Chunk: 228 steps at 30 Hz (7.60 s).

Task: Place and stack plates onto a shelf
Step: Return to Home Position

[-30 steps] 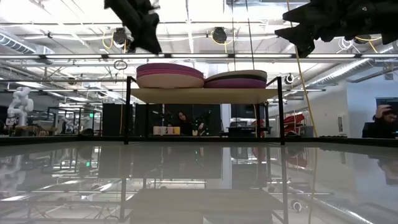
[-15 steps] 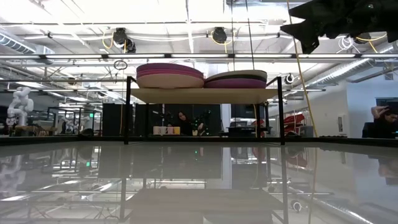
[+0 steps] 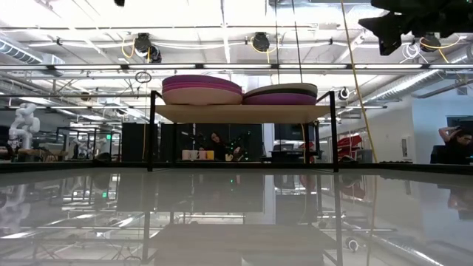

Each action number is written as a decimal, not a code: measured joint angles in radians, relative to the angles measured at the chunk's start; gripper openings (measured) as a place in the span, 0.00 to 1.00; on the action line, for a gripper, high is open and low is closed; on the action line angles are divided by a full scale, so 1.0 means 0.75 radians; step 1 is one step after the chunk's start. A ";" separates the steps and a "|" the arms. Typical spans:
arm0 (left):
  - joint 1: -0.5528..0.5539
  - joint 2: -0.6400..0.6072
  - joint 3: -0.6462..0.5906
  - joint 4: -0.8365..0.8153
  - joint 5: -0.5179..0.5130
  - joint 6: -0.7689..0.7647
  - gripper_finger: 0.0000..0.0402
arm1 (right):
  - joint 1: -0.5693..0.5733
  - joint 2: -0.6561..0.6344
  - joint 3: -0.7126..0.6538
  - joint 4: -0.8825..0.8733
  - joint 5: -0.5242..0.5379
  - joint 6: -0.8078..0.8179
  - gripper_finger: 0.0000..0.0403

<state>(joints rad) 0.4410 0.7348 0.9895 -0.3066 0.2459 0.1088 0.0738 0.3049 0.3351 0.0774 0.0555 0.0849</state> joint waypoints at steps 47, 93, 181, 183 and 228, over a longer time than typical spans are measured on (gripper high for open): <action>-0.002 -0.571 -1.307 1.018 0.020 -0.157 0.29 | -0.003 -0.404 -0.252 -0.204 0.344 -0.236 0.22; -0.002 -0.570 -1.306 0.828 -0.022 -0.024 0.01 | -0.003 -0.397 -0.427 -0.019 0.341 -0.206 0.00; -0.002 -0.570 -1.305 0.874 -0.156 -0.047 0.01 | -0.003 -0.397 -0.428 -0.019 0.342 -0.234 0.00; -0.002 -0.570 -1.305 0.874 -0.156 -0.047 0.01 | -0.003 -0.397 -0.428 -0.019 0.342 -0.234 0.00; -0.002 -0.570 -1.306 0.874 -0.156 -0.046 0.01 | -0.003 -0.397 -0.427 -0.019 0.342 -0.234 0.00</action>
<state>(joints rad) 0.4392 0.3074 0.0101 0.3486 0.1285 0.0740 0.0716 0.0071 0.0147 0.0635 0.3119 -0.0910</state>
